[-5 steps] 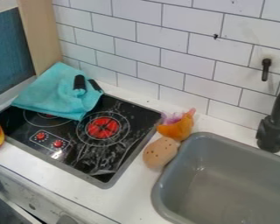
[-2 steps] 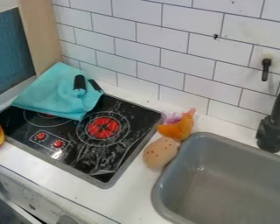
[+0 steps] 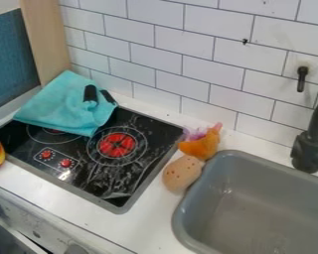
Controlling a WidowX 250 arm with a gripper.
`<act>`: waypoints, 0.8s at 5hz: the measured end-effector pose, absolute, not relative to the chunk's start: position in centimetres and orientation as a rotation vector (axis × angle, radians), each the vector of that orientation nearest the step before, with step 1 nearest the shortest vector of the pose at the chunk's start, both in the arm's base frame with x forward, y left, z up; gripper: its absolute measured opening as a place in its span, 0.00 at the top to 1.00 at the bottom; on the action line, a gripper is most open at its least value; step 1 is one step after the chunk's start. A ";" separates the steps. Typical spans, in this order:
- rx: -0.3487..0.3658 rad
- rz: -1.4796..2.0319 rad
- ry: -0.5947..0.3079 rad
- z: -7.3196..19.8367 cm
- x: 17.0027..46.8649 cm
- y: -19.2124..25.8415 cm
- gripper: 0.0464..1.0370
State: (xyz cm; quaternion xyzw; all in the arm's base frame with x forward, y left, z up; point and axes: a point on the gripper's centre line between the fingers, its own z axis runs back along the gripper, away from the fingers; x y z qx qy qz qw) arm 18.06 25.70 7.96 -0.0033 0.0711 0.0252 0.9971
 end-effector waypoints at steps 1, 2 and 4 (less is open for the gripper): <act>-0.049 0.032 0.107 7.8 18.6 25.0 0.04; -0.127 0.022 0.076 7.9 18.6 24.2 0.04; -0.288 0.050 0.068 8.3 17.9 20.9 0.04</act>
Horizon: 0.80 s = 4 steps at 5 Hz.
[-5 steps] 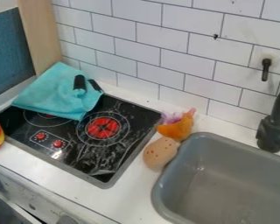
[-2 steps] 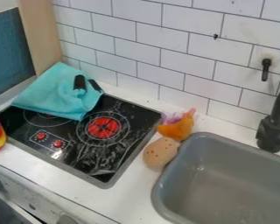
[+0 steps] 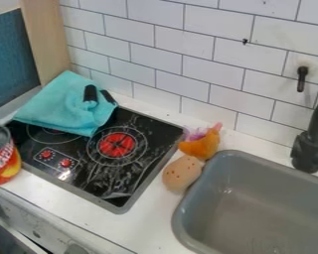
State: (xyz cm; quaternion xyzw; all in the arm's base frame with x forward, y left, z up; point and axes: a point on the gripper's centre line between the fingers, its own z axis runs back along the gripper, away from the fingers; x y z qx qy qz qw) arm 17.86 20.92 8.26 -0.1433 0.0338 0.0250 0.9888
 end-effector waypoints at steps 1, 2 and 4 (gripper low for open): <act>-0.342 0.074 0.118 7.9 16.7 18.0 0.04; -0.410 0.028 0.174 7.2 15.7 13.8 0.04; -0.461 -0.012 0.181 6.4 14.6 10.0 0.04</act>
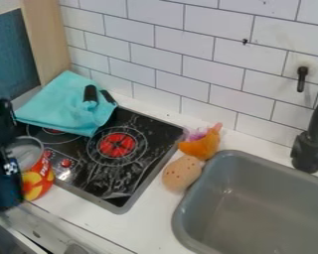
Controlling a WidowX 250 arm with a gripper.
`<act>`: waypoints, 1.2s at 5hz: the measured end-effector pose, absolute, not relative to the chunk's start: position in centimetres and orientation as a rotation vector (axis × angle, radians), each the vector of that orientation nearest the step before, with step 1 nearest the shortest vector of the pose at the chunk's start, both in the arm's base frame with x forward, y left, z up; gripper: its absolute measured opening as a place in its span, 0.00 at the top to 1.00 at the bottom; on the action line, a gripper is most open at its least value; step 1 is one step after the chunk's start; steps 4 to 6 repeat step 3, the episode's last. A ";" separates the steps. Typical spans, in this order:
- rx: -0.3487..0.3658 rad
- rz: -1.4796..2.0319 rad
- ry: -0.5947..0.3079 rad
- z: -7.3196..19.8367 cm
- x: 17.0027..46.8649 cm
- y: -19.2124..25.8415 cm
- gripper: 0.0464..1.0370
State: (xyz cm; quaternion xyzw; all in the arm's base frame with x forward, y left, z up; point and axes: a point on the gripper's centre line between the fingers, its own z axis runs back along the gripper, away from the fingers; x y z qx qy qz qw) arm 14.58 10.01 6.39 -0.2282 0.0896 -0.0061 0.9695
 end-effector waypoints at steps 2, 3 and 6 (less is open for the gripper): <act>-0.284 -0.031 0.055 9.9 16.2 12.2 0.04; -0.088 -0.072 0.016 12.2 17.0 13.9 0.04; -0.088 -0.072 0.016 12.2 17.0 13.9 0.04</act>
